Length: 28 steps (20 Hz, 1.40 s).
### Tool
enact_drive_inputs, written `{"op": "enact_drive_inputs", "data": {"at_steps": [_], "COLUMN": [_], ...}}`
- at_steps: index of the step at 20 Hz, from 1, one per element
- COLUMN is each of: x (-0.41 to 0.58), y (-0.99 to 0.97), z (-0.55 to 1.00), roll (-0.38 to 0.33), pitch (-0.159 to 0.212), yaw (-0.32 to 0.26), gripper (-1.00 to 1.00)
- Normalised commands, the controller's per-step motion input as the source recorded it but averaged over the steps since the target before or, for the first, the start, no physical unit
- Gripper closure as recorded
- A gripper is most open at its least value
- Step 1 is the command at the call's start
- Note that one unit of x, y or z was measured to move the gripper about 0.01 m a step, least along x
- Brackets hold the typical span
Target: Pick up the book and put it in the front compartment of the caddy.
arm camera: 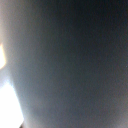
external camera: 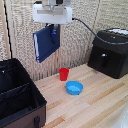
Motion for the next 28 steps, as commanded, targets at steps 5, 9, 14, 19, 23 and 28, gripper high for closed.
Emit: {"op": "enact_drive_inputs", "data": {"at_steps": [5,9,14,19,23,28], "x": [-0.183,-0.143,-0.138,-0.215,-0.251,-0.197], "y": [0.52,0.65,0.73,0.76,0.79,0.80], "z": [0.19,0.09,0.05,0.04,0.01,0.00], "roll": [0.008,0.000,0.000,-0.001,-0.011,-0.021], "pitch": [0.000,0.000,0.000,0.000,0.003,0.016], "yaw": [-0.174,-0.157,-0.136,-0.104,-0.081,-0.086], "gripper": [1.00,1.00,1.00,1.00,1.00,1.00]}}
